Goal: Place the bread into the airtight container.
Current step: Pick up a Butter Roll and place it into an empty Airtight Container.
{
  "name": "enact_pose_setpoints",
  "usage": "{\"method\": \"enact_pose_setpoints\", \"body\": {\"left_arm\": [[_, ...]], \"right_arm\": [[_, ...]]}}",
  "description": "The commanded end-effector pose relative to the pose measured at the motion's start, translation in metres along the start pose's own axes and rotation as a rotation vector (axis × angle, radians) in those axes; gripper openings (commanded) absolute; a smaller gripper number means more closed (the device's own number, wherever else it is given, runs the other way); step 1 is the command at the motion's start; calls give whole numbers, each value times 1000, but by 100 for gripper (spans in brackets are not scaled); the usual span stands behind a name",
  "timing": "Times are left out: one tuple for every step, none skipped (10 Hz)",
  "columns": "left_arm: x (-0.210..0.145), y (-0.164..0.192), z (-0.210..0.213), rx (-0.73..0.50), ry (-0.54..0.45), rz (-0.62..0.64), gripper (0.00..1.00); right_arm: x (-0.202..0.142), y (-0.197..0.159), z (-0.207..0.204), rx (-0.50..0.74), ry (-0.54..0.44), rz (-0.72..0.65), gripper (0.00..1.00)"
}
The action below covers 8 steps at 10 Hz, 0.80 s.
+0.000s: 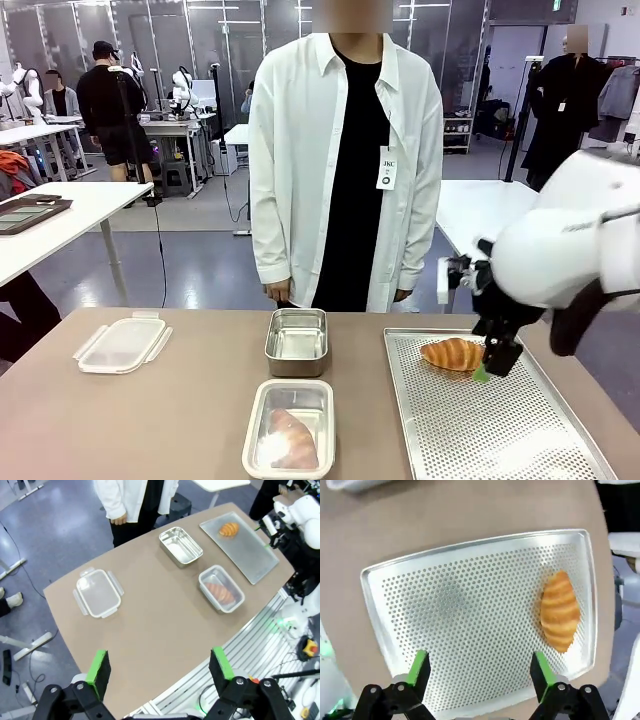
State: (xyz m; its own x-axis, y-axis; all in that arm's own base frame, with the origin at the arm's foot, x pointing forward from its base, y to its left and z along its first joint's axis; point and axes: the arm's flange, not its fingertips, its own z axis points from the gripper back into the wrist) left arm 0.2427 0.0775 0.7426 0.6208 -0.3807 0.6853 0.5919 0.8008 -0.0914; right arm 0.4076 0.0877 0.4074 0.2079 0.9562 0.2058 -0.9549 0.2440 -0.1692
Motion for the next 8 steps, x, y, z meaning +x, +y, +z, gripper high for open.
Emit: {"method": "enact_pose_setpoints", "body": {"left_arm": [[0,-1,1,-4,4,-15,100],[0,-1,1,-4,4,-15,100],[0,-1,1,-4,4,-15,100],[0,-1,1,-4,4,-15,100],[0,-1,1,-4,4,-15,100],[0,-1,1,-4,4,-15,100],[0,-1,1,-4,4,-15,100],[0,-1,1,-4,4,-15,100]], "right_arm": [[-5,-28,-9,28,16,39,100],[-9,-26,-7,0,22,18,100],[1,-9,-14,21,15,20,100],[1,-9,-14,21,15,20,100],[1,-9,-14,21,15,20,100],[1,-9,-14,21,15,20,100],[1,-9,-14,21,15,20,100],[1,-13,-15,20,20,25,100]]}}
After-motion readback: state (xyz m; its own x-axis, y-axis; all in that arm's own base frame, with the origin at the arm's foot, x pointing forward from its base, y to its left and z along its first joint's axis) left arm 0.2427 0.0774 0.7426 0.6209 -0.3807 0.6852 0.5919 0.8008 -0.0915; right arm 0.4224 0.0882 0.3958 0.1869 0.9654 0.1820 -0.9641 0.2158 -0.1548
